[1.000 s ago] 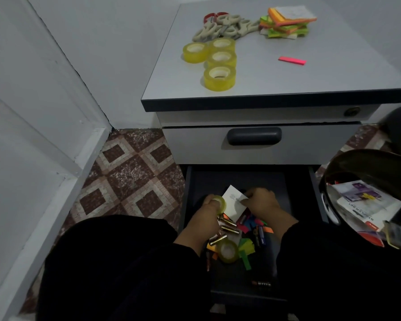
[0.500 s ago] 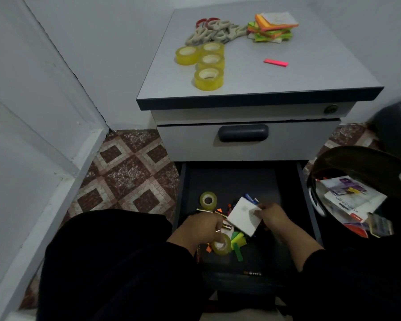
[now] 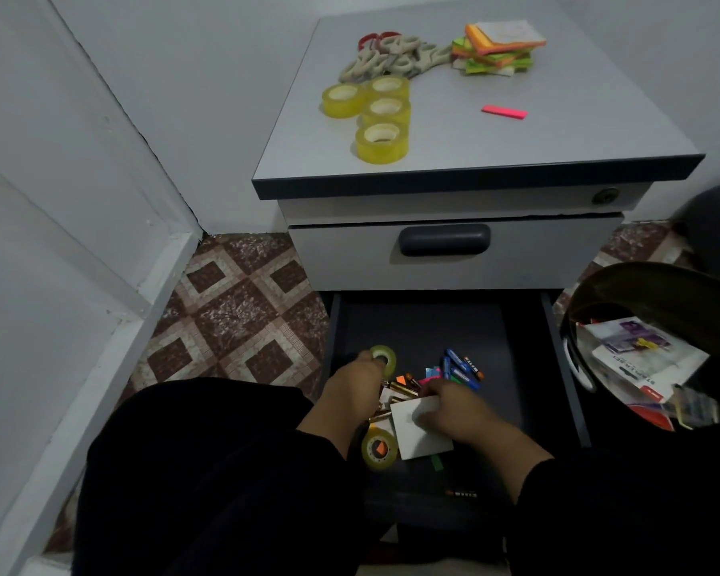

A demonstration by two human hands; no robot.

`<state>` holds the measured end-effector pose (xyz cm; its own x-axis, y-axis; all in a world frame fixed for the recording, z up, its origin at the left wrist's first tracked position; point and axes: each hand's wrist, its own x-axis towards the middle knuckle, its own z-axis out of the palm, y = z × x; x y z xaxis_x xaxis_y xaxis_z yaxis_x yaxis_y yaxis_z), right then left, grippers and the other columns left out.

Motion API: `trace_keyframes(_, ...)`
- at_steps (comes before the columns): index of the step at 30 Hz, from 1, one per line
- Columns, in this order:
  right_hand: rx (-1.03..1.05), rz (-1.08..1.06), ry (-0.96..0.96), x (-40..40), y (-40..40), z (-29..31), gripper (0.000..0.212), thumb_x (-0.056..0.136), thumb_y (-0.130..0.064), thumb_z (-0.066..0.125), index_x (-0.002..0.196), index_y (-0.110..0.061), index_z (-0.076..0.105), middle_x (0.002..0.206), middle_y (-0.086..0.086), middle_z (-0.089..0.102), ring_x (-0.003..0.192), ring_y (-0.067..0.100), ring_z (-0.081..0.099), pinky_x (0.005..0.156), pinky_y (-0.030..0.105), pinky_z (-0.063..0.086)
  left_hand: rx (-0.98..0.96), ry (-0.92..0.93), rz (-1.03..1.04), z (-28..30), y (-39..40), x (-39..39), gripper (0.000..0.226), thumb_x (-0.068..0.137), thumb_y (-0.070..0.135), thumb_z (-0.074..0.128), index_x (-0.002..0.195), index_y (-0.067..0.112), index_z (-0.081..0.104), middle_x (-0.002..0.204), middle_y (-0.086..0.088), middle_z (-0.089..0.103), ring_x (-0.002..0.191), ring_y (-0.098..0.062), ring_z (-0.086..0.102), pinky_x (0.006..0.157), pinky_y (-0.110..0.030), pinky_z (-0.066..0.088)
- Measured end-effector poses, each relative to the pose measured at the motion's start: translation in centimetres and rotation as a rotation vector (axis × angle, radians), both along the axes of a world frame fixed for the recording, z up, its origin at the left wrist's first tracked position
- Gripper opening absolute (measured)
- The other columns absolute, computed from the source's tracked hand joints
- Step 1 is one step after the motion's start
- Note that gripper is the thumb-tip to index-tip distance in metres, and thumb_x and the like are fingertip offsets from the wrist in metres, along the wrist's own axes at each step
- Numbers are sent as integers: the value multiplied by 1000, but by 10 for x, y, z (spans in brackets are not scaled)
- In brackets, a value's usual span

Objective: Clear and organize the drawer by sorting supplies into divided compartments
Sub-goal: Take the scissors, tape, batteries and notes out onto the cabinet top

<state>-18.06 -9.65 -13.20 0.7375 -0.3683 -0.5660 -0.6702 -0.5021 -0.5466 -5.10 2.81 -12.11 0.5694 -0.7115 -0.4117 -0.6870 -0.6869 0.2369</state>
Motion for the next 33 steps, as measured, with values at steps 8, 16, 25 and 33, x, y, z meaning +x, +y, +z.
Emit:
trace_keyframes(8,-267,110,25,5,11,3,47,78,-42,70,117,-21,57,118,2,55,110,20,54,88,29,45,30,85,-88,-10,3,-5,47,89,-1,49,134,9,40,154,-9,25,124,-30,49,99,-41,43)
trace_keyframes(16,-120,89,62,10,17,1,49,75,-35,76,117,-21,56,119,2,58,107,19,55,88,33,50,17,50,-78,-10,-1,-3,36,94,3,47,129,5,48,147,-12,35,129,-27,42,101,-32,39)
trace_keyframes(25,-324,230,89,8,29,-4,62,73,-37,78,125,-14,53,125,7,50,113,24,51,90,33,45,108,112,-2,-14,-4,-4,39,94,9,48,132,5,49,134,-15,50,121,-31,50,102,-41,42)
trace_keyframes(33,4,36,62,7,15,7,59,70,-28,83,117,-19,49,119,3,55,109,21,54,88,34,50,189,136,26,-14,-16,3,49,94,8,51,141,3,39,140,-12,47,124,-28,49,104,-33,39)
